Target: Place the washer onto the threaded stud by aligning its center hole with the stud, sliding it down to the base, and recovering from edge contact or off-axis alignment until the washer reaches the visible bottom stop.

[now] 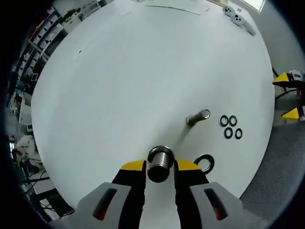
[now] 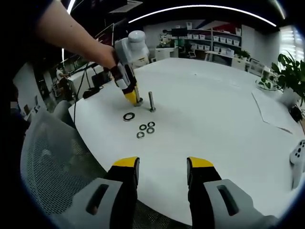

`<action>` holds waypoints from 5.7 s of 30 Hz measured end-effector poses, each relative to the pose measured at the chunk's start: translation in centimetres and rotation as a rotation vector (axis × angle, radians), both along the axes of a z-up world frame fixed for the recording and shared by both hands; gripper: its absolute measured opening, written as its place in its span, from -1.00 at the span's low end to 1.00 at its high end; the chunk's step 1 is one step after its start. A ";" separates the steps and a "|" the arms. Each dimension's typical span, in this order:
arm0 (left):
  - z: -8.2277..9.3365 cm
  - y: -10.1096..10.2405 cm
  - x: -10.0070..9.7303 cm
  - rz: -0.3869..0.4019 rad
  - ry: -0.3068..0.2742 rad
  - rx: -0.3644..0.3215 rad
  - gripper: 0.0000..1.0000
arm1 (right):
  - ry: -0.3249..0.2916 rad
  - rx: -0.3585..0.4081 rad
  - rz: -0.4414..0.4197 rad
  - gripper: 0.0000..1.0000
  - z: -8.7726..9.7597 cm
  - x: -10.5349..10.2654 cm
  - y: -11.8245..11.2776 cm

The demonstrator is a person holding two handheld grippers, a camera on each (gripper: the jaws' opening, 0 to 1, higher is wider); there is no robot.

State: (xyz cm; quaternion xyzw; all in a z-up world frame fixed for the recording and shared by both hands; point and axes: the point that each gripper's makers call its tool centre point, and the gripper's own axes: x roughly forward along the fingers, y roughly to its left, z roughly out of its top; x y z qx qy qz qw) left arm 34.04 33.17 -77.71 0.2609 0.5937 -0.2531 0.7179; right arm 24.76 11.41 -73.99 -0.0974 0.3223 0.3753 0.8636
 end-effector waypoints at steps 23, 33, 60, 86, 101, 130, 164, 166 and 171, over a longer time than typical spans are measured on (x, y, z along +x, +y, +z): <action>1.3 0.8 -3.1 0.078 -0.035 -0.058 -0.55 | 0.010 -0.008 0.014 -0.15 -0.2 -0.2 0.1; 0.9 -1.0 -4.1 0.062 -0.036 -0.092 -0.45 | 0.003 -0.008 0.011 -0.15 -0.2 -0.2 0.1; -1.5 -4.4 -5.2 -0.002 0.032 -0.093 -0.44 | -0.002 -0.012 0.004 -0.15 -0.1 0.0 0.0; -1.9 -2.1 -6.1 -0.103 0.045 -0.050 -0.58 | -0.006 -0.012 0.005 -0.15 -0.1 0.0 0.0; -1.9 -1.2 -6.5 -0.157 0.061 -0.044 -0.55 | -0.003 -0.010 0.004 -0.15 -0.1 0.0 0.0; -1.9 -1.3 -6.8 -0.042 0.051 -0.048 -0.62 | 0.012 -0.035 0.000 -0.16 -0.6 -0.1 -0.3; 5.1 0.2 -3.2 -0.017 -0.083 -0.099 -0.62 | 0.006 -0.034 -0.006 -0.16 -0.5 0.0 -0.3; 5.5 0.1 -3.0 -0.021 -0.087 -0.101 -0.62 | 0.005 -0.032 -0.007 -0.16 -0.5 0.1 -0.3; 6.0 0.2 -2.0 -0.041 -0.103 -0.090 -0.62 | 0.006 -0.032 -0.009 -0.16 -0.5 0.1 -0.3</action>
